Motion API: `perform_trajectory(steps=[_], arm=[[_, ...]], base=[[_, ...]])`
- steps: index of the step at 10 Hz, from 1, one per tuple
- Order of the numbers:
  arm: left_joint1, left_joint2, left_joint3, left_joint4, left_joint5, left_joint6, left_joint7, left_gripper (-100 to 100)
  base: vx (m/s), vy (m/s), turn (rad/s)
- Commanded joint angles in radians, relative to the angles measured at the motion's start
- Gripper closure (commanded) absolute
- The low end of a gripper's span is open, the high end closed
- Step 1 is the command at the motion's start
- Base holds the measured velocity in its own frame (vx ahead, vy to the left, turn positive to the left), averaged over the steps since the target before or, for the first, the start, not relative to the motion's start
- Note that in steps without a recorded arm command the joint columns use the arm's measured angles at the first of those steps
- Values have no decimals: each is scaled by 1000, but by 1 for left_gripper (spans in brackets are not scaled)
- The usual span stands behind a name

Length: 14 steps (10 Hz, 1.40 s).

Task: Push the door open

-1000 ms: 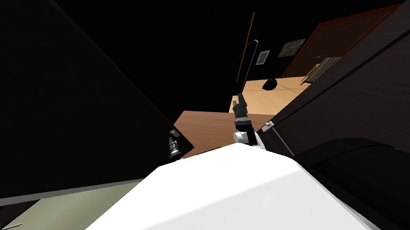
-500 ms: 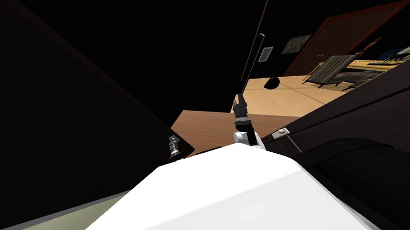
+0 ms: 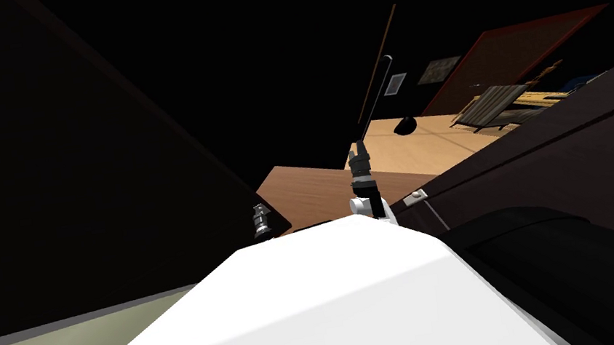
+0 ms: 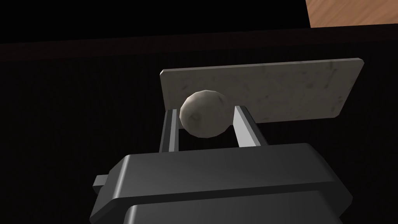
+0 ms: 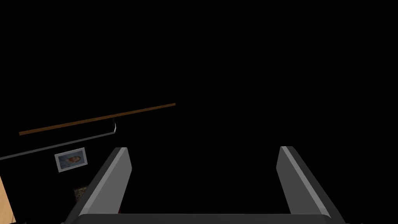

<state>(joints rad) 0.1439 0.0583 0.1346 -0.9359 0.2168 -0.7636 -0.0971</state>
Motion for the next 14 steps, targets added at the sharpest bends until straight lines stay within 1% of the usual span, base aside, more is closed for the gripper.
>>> perform_trajectory(steps=[1, 2, 6, 8, 9, 10, 12, 13, 14], arm=[[-2, 7, 17, 0, 10, 2, -5, 100], [-2, 8, 21, 0, 12, 3, -6, 100], [-7, 13, 64, 1, 37, 9, -18, 100], [-10, 9, 92, 1, 53, 13, -25, 100], [-10, 9, 92, 1, 53, 13, -25, 100], [-13, 3, 112, 2, 65, 16, -31, 100], [-15, -5, 128, 2, 75, 18, -35, 100], [-13, -3, 120, 9, 71, 22, -32, 100], [-13, 3, 137, 7, 80, 20, -38, 100]], base=[[111, 18, 37], [180, -39, 40], [213, -9, 53], [226, -9, 78], [141, -19, 29], [178, -33, 55], [199, -4, 62], [93, 8, 24], [143, 7, 29]])
